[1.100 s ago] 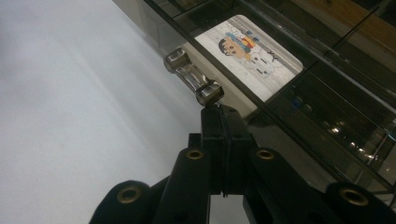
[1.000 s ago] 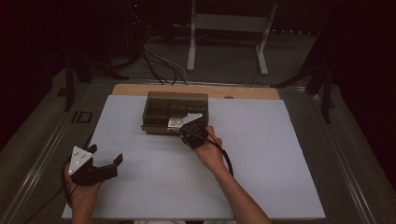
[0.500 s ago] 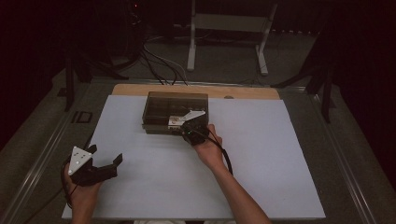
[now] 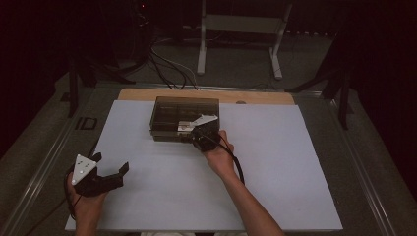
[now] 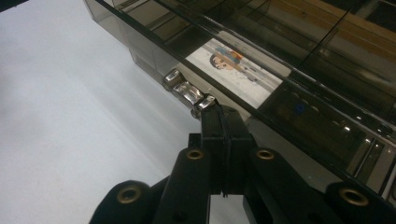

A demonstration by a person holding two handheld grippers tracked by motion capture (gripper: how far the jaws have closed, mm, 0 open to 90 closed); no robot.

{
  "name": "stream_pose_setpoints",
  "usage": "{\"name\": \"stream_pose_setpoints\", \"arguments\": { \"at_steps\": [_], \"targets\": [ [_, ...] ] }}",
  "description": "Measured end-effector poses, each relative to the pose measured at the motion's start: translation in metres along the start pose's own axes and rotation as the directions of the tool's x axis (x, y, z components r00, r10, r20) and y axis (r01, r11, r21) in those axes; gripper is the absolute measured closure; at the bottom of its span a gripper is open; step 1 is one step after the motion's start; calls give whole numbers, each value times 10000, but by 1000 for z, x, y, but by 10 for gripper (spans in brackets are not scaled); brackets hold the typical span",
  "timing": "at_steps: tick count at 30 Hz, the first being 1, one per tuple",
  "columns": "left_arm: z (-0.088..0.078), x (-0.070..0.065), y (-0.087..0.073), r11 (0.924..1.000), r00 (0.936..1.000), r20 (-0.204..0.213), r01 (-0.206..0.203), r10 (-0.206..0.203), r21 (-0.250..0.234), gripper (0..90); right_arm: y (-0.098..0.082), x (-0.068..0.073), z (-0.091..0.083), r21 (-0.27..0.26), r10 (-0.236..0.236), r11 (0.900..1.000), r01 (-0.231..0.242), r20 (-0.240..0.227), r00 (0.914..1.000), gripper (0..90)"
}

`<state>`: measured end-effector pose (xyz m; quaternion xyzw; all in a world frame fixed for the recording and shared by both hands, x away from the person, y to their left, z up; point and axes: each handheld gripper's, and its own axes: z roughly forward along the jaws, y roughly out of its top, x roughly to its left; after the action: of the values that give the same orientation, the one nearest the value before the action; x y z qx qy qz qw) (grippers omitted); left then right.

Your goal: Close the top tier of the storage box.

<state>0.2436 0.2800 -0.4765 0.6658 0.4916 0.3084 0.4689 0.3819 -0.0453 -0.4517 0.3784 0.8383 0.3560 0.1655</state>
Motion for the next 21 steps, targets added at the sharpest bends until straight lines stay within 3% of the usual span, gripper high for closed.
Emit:
{"name": "stream_pose_setpoints", "arguments": {
  "at_steps": [21],
  "targets": [
    [0,0,-1,10000,10000,-31,17,-17,-6,12,1,0,1,-224,341,9992,-339,120,9993,900]
  ]
}}
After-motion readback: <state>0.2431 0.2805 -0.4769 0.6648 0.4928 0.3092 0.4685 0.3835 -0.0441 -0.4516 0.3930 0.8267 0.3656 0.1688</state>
